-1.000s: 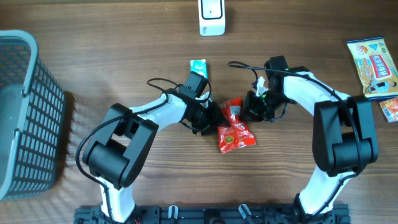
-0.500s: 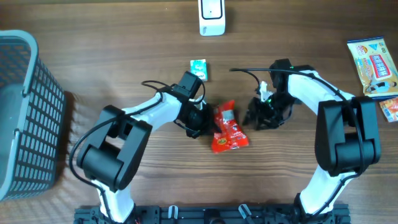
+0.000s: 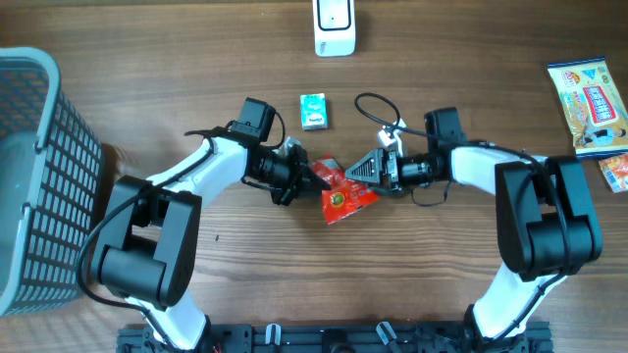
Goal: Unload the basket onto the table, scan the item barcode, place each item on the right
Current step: 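Grasp the red bag with the right gripper and lift it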
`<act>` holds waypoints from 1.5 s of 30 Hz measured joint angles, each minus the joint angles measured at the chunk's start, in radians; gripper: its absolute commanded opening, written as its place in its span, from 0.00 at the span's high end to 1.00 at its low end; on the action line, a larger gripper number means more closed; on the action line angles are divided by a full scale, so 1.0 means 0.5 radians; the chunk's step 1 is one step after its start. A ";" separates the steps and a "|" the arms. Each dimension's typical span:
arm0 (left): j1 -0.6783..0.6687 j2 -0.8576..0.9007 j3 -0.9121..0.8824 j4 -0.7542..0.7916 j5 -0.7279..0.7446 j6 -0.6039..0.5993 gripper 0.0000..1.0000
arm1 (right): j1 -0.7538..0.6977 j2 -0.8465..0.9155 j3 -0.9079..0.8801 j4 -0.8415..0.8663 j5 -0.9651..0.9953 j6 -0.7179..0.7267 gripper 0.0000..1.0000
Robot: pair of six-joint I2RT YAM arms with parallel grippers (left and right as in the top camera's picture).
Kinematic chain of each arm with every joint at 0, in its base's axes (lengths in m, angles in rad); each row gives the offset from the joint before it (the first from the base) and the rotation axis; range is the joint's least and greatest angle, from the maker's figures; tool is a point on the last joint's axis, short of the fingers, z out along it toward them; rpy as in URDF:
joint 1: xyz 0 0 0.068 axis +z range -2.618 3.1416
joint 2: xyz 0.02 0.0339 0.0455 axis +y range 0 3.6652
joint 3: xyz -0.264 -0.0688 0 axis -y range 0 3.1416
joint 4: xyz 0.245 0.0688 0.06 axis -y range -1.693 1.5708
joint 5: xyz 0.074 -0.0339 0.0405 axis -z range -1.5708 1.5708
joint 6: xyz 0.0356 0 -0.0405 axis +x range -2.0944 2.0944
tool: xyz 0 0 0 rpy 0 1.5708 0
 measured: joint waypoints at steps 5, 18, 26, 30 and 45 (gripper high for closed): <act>0.000 0.000 -0.002 -0.171 0.195 0.090 0.96 | 0.085 0.000 -0.121 0.266 -0.100 0.294 0.00; 0.000 0.000 -0.005 -0.320 0.244 0.377 0.96 | 0.192 0.000 -0.138 0.370 -0.201 0.845 0.41; 0.000 0.000 -0.005 -0.320 0.244 0.385 0.96 | 0.208 0.000 -0.138 0.420 -0.284 1.020 0.43; 0.000 0.000 -0.005 -0.321 0.245 0.385 0.96 | 0.230 0.000 -0.138 0.420 -0.283 1.052 0.69; 0.018 -0.019 0.000 -0.610 -0.050 0.558 0.54 | 0.242 0.000 -0.141 0.546 -0.125 1.022 0.96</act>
